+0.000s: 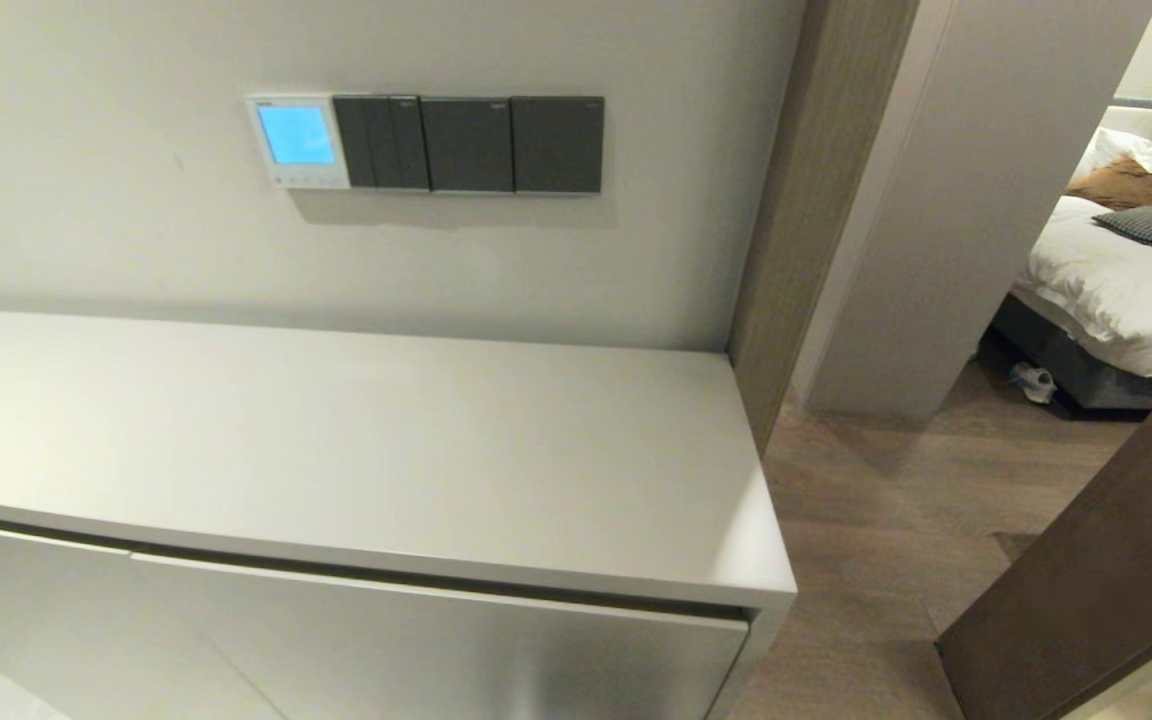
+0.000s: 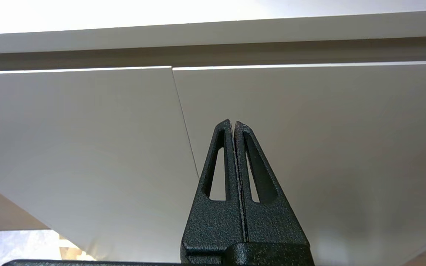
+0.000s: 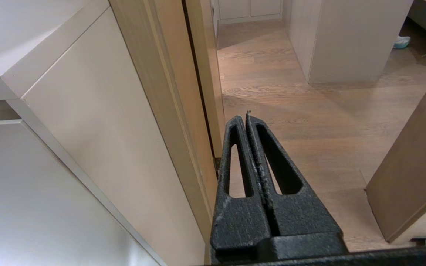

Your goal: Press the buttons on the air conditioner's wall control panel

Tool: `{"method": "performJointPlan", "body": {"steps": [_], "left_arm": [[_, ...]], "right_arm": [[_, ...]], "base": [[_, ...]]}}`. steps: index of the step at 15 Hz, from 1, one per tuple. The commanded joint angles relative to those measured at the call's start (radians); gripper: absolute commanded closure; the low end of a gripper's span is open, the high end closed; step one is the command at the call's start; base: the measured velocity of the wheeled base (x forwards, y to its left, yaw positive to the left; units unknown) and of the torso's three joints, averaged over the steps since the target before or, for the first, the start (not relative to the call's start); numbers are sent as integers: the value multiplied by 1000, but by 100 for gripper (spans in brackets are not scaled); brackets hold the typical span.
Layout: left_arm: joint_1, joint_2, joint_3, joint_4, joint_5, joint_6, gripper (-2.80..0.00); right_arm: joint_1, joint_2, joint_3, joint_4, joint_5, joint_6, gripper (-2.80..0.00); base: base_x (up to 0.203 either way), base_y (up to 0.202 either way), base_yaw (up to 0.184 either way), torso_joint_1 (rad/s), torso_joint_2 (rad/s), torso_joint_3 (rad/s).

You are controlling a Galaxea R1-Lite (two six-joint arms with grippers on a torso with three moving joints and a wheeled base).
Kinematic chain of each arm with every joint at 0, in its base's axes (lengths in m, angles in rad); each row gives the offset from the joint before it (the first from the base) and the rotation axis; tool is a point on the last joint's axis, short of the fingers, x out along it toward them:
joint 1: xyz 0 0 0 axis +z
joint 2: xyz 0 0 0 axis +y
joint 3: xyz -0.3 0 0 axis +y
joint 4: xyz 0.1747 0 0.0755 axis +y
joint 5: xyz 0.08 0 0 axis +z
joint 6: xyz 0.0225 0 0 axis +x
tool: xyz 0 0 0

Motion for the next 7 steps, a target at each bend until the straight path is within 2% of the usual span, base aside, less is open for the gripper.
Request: {"method": "performJointPlan", "body": {"steps": [1,7], "left_arm": [[0,0,3,0,5,-3,0],[0,1,3,0,5,-19,0]], "right_arm": [[0,1,2,0,0,0,0],[0,1,2,0,0,1,0]], "base": [[0,0,0,0,0,0],[0,0,0,0,0,0]]}}
